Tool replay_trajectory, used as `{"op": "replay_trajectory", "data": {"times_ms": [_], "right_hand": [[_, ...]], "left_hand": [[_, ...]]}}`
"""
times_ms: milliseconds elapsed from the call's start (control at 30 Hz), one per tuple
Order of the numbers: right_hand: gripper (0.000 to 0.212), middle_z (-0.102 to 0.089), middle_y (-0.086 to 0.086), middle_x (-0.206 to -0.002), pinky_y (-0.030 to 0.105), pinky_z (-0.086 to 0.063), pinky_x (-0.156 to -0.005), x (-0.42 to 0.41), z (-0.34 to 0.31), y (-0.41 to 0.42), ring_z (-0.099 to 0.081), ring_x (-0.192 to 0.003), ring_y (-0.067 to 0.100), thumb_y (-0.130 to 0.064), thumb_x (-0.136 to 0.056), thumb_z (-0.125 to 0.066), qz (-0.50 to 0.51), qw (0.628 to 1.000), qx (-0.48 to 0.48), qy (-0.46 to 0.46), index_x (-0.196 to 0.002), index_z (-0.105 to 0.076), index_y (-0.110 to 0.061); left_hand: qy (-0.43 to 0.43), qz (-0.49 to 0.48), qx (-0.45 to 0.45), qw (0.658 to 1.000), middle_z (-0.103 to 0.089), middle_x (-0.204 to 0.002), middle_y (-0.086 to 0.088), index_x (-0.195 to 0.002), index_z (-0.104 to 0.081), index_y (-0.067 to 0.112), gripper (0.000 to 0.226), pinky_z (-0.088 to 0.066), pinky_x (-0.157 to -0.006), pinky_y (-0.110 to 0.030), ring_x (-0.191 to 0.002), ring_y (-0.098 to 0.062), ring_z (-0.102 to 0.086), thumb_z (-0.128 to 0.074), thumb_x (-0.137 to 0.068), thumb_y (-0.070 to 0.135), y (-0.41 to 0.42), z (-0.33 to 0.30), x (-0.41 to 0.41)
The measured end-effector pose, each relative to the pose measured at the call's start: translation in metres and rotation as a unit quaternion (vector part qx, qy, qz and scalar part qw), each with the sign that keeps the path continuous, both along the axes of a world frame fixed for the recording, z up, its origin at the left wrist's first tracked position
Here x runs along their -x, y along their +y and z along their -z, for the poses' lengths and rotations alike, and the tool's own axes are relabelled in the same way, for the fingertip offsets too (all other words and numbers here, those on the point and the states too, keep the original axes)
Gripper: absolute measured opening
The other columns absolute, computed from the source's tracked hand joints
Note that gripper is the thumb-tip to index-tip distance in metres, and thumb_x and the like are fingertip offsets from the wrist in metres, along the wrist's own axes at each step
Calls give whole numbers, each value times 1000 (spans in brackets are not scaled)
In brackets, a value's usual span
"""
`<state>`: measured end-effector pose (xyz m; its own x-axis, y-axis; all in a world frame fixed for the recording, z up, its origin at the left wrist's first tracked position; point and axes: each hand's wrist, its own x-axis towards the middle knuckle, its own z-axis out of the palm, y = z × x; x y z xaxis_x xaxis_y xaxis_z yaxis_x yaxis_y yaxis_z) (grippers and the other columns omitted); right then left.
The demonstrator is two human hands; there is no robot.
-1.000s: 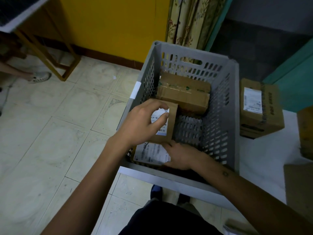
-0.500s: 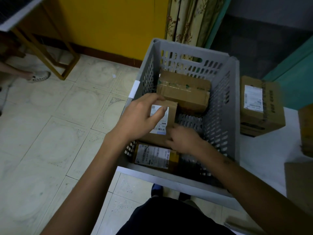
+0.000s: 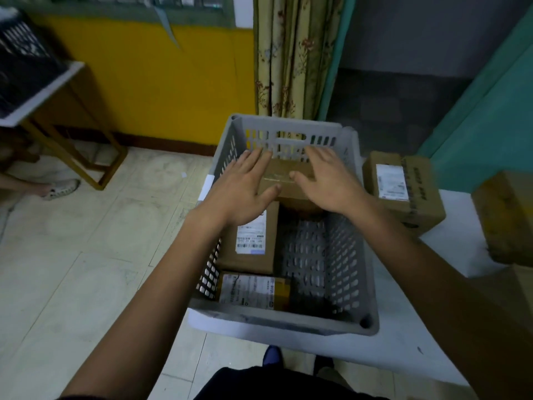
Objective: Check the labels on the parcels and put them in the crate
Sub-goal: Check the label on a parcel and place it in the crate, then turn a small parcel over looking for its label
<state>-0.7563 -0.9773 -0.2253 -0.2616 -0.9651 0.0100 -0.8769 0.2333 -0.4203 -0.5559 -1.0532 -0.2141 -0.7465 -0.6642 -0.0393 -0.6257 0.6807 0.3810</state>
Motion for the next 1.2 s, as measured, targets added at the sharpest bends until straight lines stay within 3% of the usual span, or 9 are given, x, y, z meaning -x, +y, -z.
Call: {"op": "replay_trajectory", "data": {"times_ms": [200,367,433,633,867,1000,1100,1200], "right_hand": [[71,-37,8,-158,48,-31,-119,28,-27,26,-30,-146,28,-54,-101,-46,32,999,21,-5,-156,-30,-13],[78,-22,9,-167,41,-12,-126,68,-51,66,-13,-155,31,-54,-104,-42,69,997,27,-1,-162,-17,-9],[78,-15,9,-170,38,-10,-125,92,-62,95,-10,-156,29,-54,-104,-42,99,994,36,11,-162,-14,-10],[80,-18,9,-169,44,-16,-126,160,-82,172,-12,-156,30,-59,-102,-41,161,985,51,25,-162,-17,-12],[84,-33,19,-161,49,-28,-121,236,-63,281,-30,-149,37,-61,-96,-40,235,971,28,29,-158,-28,-5],[87,-47,22,-146,48,-40,-110,273,-48,354,-46,-134,41,-68,-86,-21,283,958,-16,39,-145,-44,-8],[69,-45,22,-151,49,-37,-114,296,-38,406,-44,-137,40,-53,-99,-41,344,939,4,-2,-148,-41,-4],[66,-46,20,-152,47,-37,-114,311,-30,439,-44,-137,38,-48,-99,-49,391,920,12,-21,-148,-43,-5]], "left_hand": [[-29,14,30,999,3,-172,-3,-164,-2,20,82,-1,-128,-39,-159,-21,3,-40,-103,59,8,-18,38],[-46,37,79,995,2,-172,-5,-164,1,18,85,-6,-127,-42,-159,-25,-1,-36,-102,64,25,-39,87],[-50,52,96,993,3,-172,-4,-164,1,19,85,-7,-128,-42,-159,-23,0,-36,-102,64,45,-50,117],[-37,61,113,991,0,-172,-6,-164,-1,21,83,-7,-127,-40,-158,-25,-5,-38,-102,63,118,-75,198],[-63,108,111,986,-2,-172,-5,-164,-2,21,82,-17,-127,-43,-158,-27,-11,-35,-102,64,217,-69,293],[-85,148,99,980,-3,-172,-5,-164,-3,21,82,-16,-127,-45,-158,-28,-12,-34,-102,64,268,-51,341],[-83,193,98,973,-5,-172,-6,-164,-5,19,81,-16,-125,-45,-157,-29,-14,-34,-103,63,303,-42,374],[-80,226,95,966,-7,-172,-7,-164,-6,20,80,-16,-125,-47,-157,-30,-15,-33,-102,64,328,-34,402]]}}
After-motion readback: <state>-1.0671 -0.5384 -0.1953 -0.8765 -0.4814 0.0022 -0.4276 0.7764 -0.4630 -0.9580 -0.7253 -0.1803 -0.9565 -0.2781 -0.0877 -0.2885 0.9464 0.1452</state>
